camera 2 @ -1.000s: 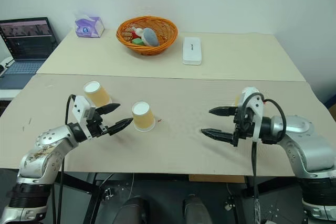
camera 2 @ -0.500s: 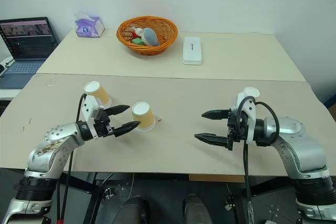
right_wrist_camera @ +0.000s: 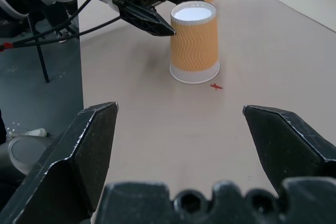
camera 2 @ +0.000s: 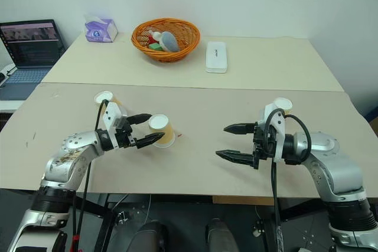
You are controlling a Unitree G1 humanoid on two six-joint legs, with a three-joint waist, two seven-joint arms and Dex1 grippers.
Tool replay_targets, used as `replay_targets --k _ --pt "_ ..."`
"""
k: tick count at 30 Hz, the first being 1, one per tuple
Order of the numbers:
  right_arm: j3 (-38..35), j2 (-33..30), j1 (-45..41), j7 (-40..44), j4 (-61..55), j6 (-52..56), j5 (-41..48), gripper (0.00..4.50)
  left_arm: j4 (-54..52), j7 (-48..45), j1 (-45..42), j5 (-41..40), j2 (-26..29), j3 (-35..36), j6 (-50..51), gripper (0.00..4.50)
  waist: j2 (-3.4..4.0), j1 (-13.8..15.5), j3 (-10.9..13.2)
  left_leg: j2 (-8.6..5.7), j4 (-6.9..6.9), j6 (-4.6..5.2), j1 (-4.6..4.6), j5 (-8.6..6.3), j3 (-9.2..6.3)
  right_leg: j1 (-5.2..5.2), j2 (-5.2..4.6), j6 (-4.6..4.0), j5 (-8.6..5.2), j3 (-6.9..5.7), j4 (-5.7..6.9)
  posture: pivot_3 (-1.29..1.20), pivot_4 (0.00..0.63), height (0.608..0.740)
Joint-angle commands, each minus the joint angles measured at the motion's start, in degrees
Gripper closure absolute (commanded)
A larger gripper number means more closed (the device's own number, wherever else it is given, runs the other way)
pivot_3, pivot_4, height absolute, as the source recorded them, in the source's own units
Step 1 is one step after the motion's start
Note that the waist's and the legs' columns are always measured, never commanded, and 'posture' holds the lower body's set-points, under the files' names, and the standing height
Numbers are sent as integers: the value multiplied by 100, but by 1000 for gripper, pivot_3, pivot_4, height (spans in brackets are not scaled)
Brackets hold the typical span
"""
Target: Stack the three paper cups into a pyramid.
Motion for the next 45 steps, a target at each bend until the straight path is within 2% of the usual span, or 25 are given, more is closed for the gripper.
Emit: replay_targets --k 1,7,10,12,15,21,26,32,38,45 --pt "-70 7 -87 -34 -151 -103 33 0 -9 -45 -114 40 -49 -11 -149 72 0 2 0 0 0 0 0 0 0 0 0 0 0 0 0 0 150 675" --pt "-125 -8 -79 -64 -110 -130 27 0 117 8 -153 24 -145 45 -103 72 0 7 0 -1 0 0 -1 0 -1 0 -1 0 0 0 0 0 150 675" --pt "-120 6 -75 -83 -124 -125 33 0 257 168 -245 35 -211 147 -98 798 -1 7 0 -1 0 0 0 0 -1 0 -1 0 0 0 2 0 150 675" --pt "-107 14 -73 -89 -131 -128 30 0 291 222 -275 55 -231 172 -120 1538 -1 8 0 0 0 0 -1 0 -1 0 0 0 0 -1 1 0 150 675" --pt "-81 30 -72 -89 -134 -129 30 0 300 366 -321 161 -278 156 -214 2311 -1 3 0 0 0 0 -1 0 -2 0 0 0 0 0 0 0 150 675" --pt "-36 58 -146 -68 -84 -135 7 0 535 760 -841 -12 -627 403 -120 2311 -3 23 2 -1 4 0 -2 0 -3 0 -1 1 1 -2 3 0 150 675" --pt "-14 80 -208 -86 -56 -128 0 0 837 515 -1405 -288 -815 411 163 2311 -4 27 2 -3 5 0 -5 0 -5 1 -1 3 1 -3 0 0 150 675" --pt "3 104 -191 -143 -112 -122 -4 0 1421 -221 -2067 -358 -979 59 451 2311 -4 15 2 -5 5 0 -5 0 -6 1 0 3 1 -3 0 0 150 675" --pt "-142 65 28 -253 -317 -92 68 0 1979 -942 -2394 55 -1105 -504 54 2311 -4 12 3 -6 5 0 -8 0 -7 0 1 3 1 -4 -1 0 150 675" --pt "-272 46 170 -383 -448 -80 118 0 2430 -1333 -2532 367 -1421 -868 -310 2311 -6 8 3 -6 5 0 -7 0 -8 -1 1 3 1 -3 1 0 150 675"
